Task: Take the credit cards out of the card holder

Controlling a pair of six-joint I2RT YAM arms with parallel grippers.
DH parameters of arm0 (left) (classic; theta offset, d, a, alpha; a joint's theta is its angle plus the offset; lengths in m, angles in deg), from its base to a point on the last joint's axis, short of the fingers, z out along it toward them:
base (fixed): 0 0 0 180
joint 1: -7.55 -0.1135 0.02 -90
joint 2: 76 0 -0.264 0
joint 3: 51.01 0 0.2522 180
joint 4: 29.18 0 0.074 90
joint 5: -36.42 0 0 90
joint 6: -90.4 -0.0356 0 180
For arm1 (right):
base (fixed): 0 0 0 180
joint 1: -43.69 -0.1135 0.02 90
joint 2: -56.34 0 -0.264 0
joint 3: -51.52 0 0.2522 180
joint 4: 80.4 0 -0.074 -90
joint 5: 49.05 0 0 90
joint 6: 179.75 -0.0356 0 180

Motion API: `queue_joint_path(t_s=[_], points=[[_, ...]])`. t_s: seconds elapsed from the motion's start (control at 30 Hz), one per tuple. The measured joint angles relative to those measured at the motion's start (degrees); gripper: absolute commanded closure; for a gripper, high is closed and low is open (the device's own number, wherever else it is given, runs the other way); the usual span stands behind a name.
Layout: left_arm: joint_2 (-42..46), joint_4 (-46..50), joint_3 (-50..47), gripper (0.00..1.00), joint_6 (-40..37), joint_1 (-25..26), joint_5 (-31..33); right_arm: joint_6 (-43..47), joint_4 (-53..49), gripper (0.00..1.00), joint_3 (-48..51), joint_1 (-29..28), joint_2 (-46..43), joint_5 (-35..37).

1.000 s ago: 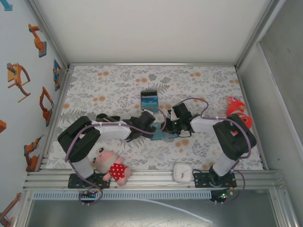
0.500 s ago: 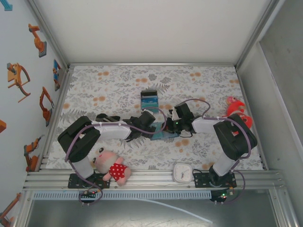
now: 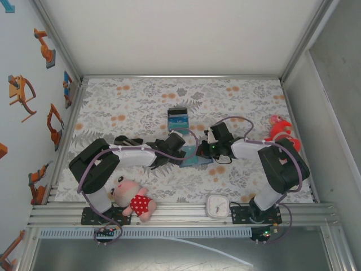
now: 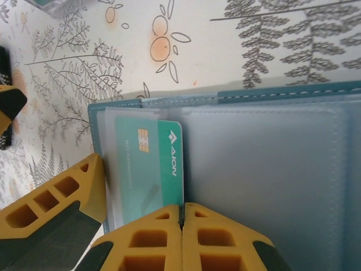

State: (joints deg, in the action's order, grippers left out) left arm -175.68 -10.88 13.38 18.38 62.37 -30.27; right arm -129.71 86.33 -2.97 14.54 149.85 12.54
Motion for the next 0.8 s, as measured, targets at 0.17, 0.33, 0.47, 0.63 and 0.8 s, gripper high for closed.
queue_joint_path(t_s=[0.17, 0.33, 0.47, 0.63, 0.8], points=[[0.00, 0.00, 0.00, 0.03, -0.02, 0.22, 0.31, 1.79, -2.51, 1.00, -0.98, 0.11, -0.55, 1.31], [0.00, -0.02, 0.00, 0.03, -0.11, 0.26, 0.70, 3.65, -5.38, 1.00, -2.08, 0.11, -1.42, 2.82], [0.00, -0.02, 0.04, 0.03, -0.22, 0.26, 0.72, 4.63, -7.19, 1.00, -2.82, 0.11, -1.75, 3.82], [0.07, 0.55, 0.52, 0.03, -0.76, 0.26, 0.74, 5.14, -7.58, 1.00, -3.06, 0.11, -1.73, 3.87], [0.09, 0.63, 1.77, 0.03, -1.27, 0.26, 0.68, 5.11, -7.56, 1.00, -3.06, 0.11, -1.73, 3.82]])
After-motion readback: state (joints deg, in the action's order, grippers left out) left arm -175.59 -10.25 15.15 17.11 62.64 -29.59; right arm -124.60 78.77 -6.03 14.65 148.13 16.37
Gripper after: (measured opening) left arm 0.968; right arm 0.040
